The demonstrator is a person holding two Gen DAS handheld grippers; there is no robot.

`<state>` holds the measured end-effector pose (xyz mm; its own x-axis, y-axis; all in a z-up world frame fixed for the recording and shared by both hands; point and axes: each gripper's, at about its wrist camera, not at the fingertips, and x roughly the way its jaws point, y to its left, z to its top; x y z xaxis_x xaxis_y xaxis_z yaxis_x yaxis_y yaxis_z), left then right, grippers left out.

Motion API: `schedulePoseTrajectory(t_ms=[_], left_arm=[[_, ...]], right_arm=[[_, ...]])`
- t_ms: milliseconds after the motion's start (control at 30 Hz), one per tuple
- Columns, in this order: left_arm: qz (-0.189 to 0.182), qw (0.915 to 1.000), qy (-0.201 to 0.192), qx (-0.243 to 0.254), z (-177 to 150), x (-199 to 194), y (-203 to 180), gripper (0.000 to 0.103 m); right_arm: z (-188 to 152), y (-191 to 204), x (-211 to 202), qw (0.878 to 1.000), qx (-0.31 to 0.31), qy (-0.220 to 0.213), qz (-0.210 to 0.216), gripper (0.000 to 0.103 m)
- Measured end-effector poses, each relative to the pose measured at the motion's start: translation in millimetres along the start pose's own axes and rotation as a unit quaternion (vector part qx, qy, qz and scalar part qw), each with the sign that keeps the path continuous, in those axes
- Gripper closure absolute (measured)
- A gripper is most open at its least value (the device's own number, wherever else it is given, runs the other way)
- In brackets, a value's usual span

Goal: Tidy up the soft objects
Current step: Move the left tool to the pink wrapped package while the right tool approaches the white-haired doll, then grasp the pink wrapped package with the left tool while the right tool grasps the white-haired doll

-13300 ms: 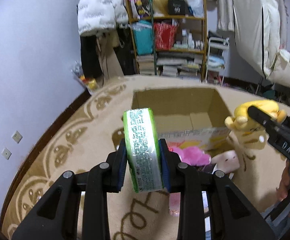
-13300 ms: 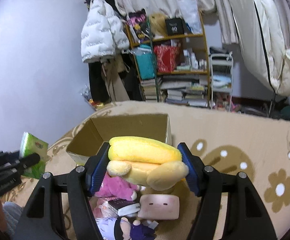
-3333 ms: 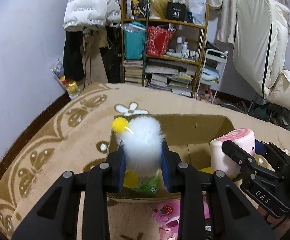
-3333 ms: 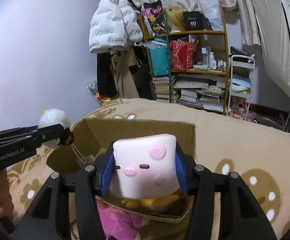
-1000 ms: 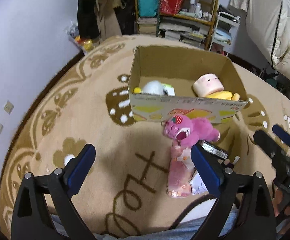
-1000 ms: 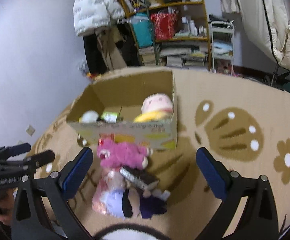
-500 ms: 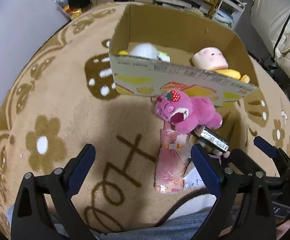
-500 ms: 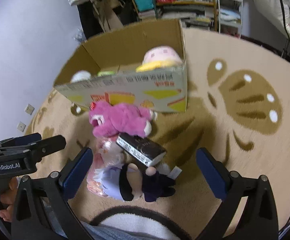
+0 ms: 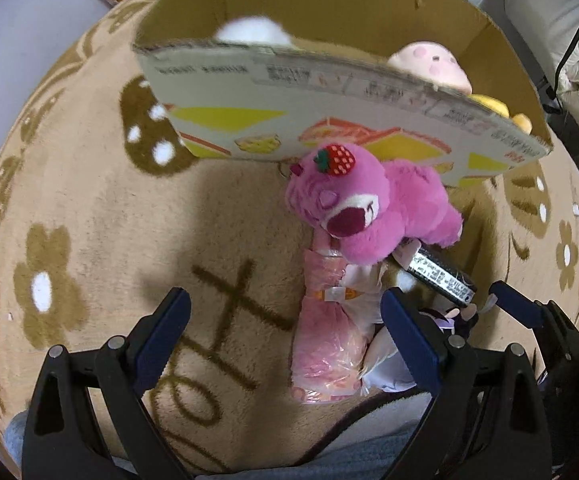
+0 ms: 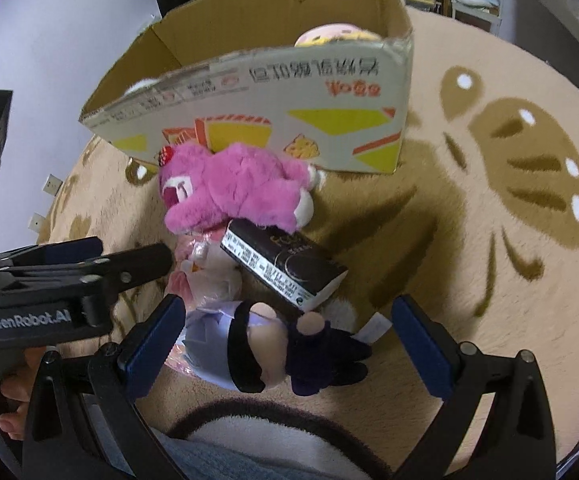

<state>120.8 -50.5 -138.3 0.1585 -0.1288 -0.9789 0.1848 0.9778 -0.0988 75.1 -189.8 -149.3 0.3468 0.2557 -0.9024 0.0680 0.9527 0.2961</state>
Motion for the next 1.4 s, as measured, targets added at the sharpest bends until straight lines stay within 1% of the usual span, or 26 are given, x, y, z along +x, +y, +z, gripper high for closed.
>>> schedulePoseTrajectory(t_ms=[300, 467, 600, 833, 1200, 1233, 1333, 1367, 1400], left_arm=[[-0.011, 0.9995, 0.027, 0.009, -0.2, 21.8, -11.9, 0.008], [-0.009, 0.9991, 0.042, 0.010, -2.5, 35.7, -18.7, 0.008], [0.004, 0.9990, 0.042, 0.013, -3.0, 42.6, -23.4, 0.008], [0.009, 0.9988, 0.045, 0.015, 3.1, 52.3, -28.9, 0.008], [0.015, 0.9989, 0.042, 0.014, -1.2, 57.0, -21.8, 0.009], [0.018, 0.9988, 0.041, 0.017, -1.7, 57.0, -22.4, 0.010], [0.025, 0.9986, 0.040, 0.023, -4.1, 57.5, -21.0, 0.017], [0.026, 0.9984, 0.043, 0.026, -4.0, 57.2, -20.8, 0.023], [0.024, 0.9983, 0.044, 0.027, -3.9, 55.7, -20.6, 0.031]], right_arm=[[-3.3, 7.6, 12.6, 1.000, -0.011, 0.025, 0.015, 0.000], [-4.1, 13.2, 25.0, 0.999, -0.022, 0.042, -0.003, 0.000], [-3.0, 14.9, 36.1, 0.998, -0.016, 0.055, -0.001, 0.000], [-5.0, 8.7, 46.2, 0.997, 0.001, 0.077, 0.017, 0.000], [-10.4, 13.5, 46.8, 0.997, -0.005, 0.082, 0.012, 0.000], [-10.1, 13.6, 46.2, 0.997, -0.005, 0.080, 0.011, 0.000], [-11.0, 16.9, 43.5, 0.997, -0.012, 0.073, 0.004, 0.000], [-11.0, 15.4, 41.6, 0.997, -0.013, 0.072, 0.004, 0.000], [-10.6, 15.2, 41.4, 0.997, -0.012, 0.071, 0.005, 0.000]])
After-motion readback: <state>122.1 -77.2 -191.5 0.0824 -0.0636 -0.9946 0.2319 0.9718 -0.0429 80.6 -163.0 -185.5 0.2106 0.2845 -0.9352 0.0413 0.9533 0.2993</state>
